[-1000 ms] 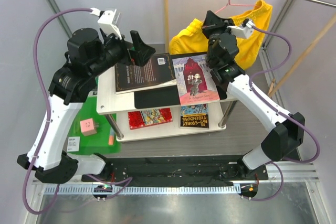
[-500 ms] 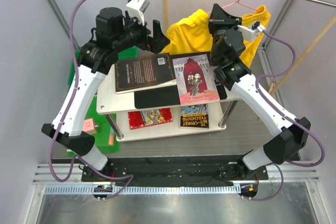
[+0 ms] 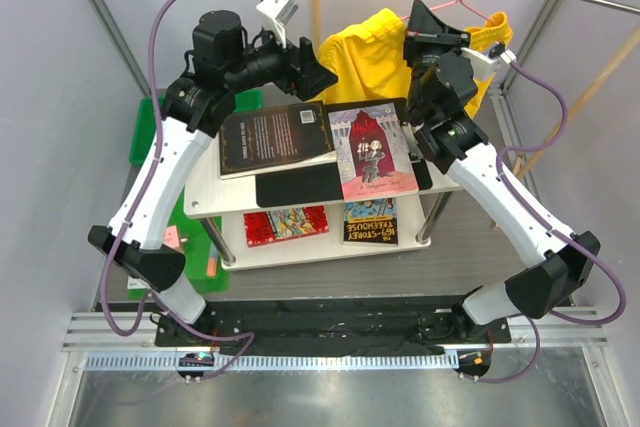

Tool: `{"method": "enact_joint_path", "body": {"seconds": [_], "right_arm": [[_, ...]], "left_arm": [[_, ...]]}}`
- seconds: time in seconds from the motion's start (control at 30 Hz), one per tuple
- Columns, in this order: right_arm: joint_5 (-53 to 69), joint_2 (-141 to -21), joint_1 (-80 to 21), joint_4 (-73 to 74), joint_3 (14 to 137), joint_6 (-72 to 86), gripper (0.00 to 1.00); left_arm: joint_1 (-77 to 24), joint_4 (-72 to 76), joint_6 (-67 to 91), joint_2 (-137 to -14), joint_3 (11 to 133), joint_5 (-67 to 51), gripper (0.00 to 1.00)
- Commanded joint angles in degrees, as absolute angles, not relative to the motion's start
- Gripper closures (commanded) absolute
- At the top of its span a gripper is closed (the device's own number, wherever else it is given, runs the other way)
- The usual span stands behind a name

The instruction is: Remove the shorts from the hanger

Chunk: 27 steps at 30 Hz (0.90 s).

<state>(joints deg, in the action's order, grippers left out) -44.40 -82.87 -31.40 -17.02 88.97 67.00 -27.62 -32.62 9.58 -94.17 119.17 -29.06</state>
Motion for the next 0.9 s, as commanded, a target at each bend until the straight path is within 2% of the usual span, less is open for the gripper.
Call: {"method": "enact_joint_path", "body": {"seconds": [0.0, 0.1, 0.27, 0.4, 0.47, 0.57, 0.6, 0.73, 0.77, 0.83, 0.87], "right_arm": [[-45.2, -79.8, -31.7, -21.5, 91.4, 71.5, 0.99], [-44.8, -79.5, -31.9, -22.0, 91.6, 71.5, 0.99], [-44.7, -79.0, -31.9, -22.2, 91.5, 72.2, 0.99], [-44.6, -78.1, -31.9, -22.6, 90.4, 73.7, 0.99], [-44.6, -77.8, -31.9, -22.7, 90.2, 73.7, 0.99], [-45.3, -77.4, -31.9, -22.9, 89.8, 73.5, 0.99], [-45.3, -77.4, -31.9, -23.1, 89.7, 73.5, 0.99], [-45.0, -77.5, -31.9, -23.3, 89.8, 73.7, 0.99], [-44.8, -77.5, -31.8, -23.3, 89.7, 73.8, 0.99], [-44.9, -77.5, -31.9, -23.2, 89.5, 73.9, 0.99], [-45.0, -77.4, -31.9, -23.1, 89.4, 73.8, 0.99]], "left_arm": [[-27.2, -28.2, 11.1, -95.8, 118.7, -30.1, 0.24], [-27.0, -28.8, 10.7, -96.0, 118.7, -28.2, 0.29], [-26.7, -26.0, 12.2, -95.6, 115.7, -28.6, 0.31], [-26.6, -22.9, 14.4, -95.9, 114.3, -28.6, 0.4], [-26.6, -21.6, 15.7, -96.2, 114.1, -28.7, 0.41], [-26.3, -20.3, 17.0, -96.6, 113.6, -28.6, 0.52], [-26.1, -19.8, 18.4, -96.5, 113.3, -28.7, 0.59], [-25.8, -16.3, 21.8, -96.5, 111.4, -31.2, 0.71], [-25.8, -16.0, 22.1, -96.6, 111.4, -31.4, 0.85], [-25.7, -15.7, 22.9, -96.4, 111.4, -31.6, 0.98], [-25.7, -15.4, 23.1, -96.3, 111.3, -31.6, 1.0]]}}
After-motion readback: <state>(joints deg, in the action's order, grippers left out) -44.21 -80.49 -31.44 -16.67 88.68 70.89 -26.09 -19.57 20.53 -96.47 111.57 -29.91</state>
